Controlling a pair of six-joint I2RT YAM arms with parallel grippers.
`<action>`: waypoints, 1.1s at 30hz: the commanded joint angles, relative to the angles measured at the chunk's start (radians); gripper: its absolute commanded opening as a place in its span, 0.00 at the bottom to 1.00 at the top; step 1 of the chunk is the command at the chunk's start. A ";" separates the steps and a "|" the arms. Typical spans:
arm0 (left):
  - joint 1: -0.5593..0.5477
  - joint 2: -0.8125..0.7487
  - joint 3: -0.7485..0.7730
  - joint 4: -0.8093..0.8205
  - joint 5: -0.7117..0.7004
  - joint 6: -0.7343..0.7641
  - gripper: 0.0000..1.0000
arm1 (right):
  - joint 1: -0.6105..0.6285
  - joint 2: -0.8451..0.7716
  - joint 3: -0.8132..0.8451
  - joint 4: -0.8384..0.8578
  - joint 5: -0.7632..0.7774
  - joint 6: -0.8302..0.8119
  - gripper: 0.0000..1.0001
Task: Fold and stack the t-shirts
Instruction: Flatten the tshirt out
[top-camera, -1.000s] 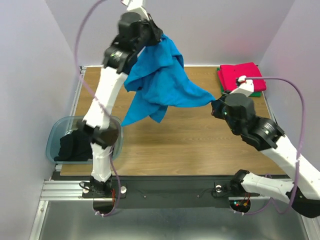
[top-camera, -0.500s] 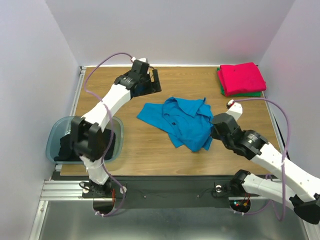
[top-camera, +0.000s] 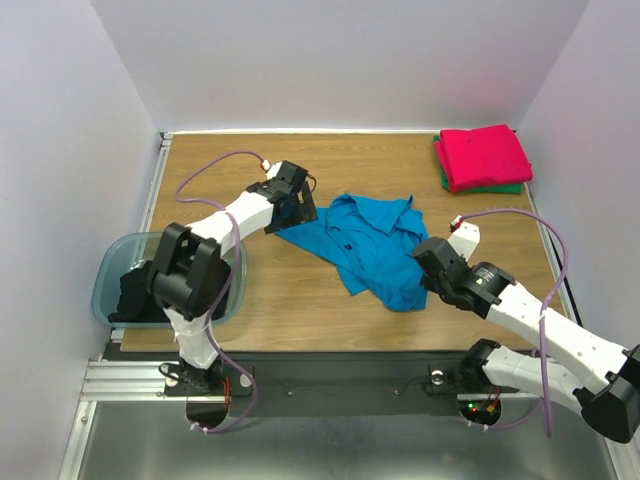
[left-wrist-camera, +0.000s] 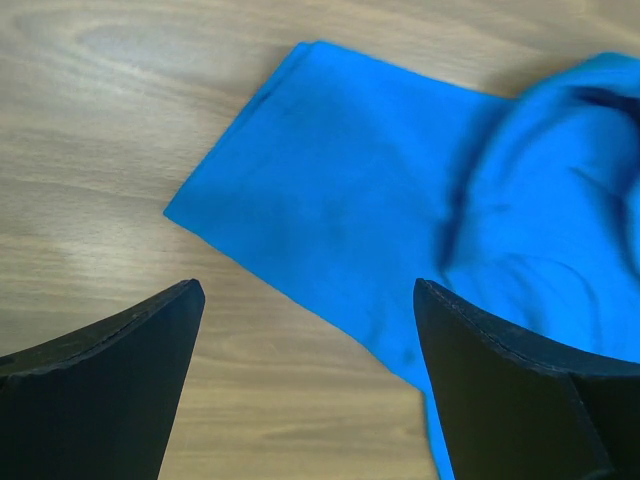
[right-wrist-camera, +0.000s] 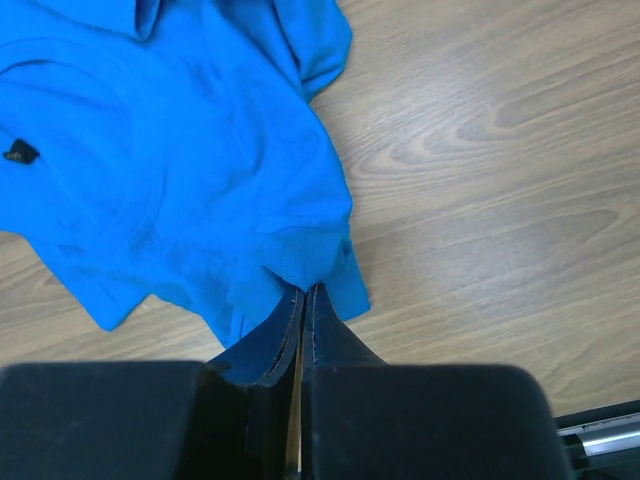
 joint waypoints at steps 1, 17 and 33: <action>0.002 0.084 0.066 -0.042 -0.102 -0.083 0.98 | -0.016 -0.023 0.018 -0.004 0.062 0.022 0.00; 0.047 0.299 0.131 -0.069 -0.168 -0.199 0.84 | -0.039 -0.030 0.009 -0.004 0.040 0.009 0.00; -0.001 -0.207 -0.075 0.069 -0.156 -0.107 0.00 | -0.039 -0.026 0.227 0.014 0.164 -0.062 0.00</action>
